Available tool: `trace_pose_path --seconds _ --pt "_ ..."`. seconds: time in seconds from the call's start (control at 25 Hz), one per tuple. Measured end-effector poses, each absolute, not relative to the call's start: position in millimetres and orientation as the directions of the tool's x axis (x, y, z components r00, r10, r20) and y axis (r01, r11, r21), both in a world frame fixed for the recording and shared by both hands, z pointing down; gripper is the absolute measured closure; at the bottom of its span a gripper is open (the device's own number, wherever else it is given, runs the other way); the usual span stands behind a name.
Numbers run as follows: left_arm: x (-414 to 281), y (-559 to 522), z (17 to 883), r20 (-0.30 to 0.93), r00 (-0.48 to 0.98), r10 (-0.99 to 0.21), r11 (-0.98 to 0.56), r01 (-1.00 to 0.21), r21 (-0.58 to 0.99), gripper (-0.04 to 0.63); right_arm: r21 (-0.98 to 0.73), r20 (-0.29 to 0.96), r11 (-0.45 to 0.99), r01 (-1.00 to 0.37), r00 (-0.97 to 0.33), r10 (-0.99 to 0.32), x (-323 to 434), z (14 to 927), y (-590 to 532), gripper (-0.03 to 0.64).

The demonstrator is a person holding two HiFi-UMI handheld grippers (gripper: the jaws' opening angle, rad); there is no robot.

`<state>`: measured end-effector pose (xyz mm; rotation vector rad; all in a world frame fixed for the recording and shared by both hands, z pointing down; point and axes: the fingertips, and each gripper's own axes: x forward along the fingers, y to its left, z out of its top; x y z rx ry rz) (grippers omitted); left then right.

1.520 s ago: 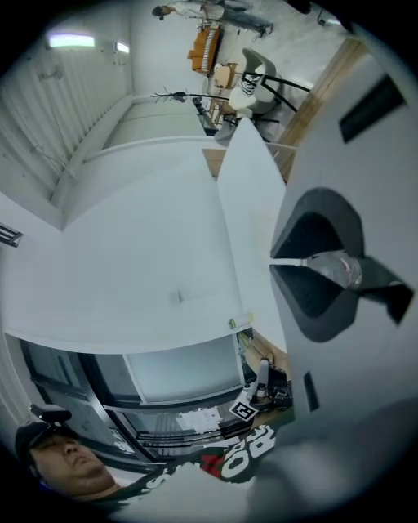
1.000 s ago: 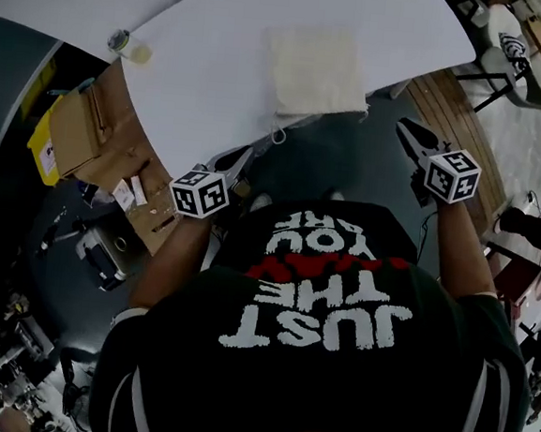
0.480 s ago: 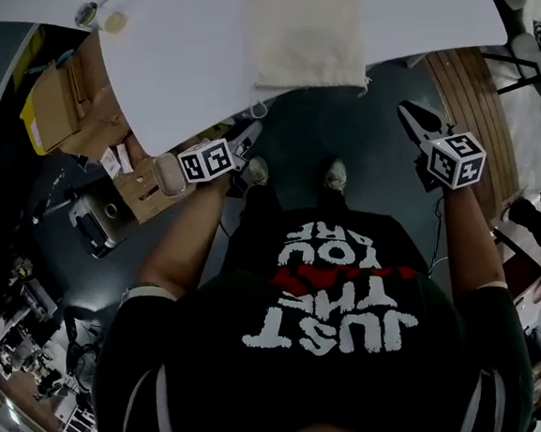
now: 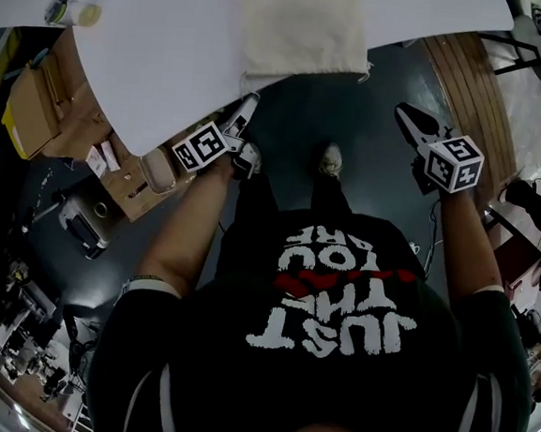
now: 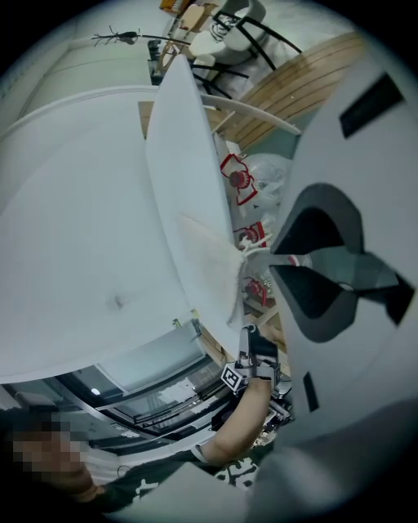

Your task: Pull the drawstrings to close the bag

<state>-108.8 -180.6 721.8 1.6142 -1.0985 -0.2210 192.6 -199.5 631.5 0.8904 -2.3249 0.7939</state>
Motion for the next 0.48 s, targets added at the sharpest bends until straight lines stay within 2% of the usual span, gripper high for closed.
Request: trace_pose_path --seconds 0.2,0.32,0.48 --pt "-109.9 -181.6 719.6 0.366 0.532 -0.763 0.03 -0.537 0.843 0.445 -0.33 0.65 0.616 -0.716 -0.645 -0.402 191.9 634.8 -195.3 0.607" --pt "-110.3 -177.8 715.7 0.363 0.519 -0.774 0.029 -0.543 0.839 0.57 -0.332 0.651 0.612 -0.718 -0.644 -0.402 193.9 635.9 -191.4 0.607" --pt "-110.7 -176.3 714.3 0.37 0.509 -0.777 0.033 -0.555 0.831 0.581 -0.324 0.65 0.605 -0.727 -0.636 -0.416 195.0 633.7 -190.2 0.609"
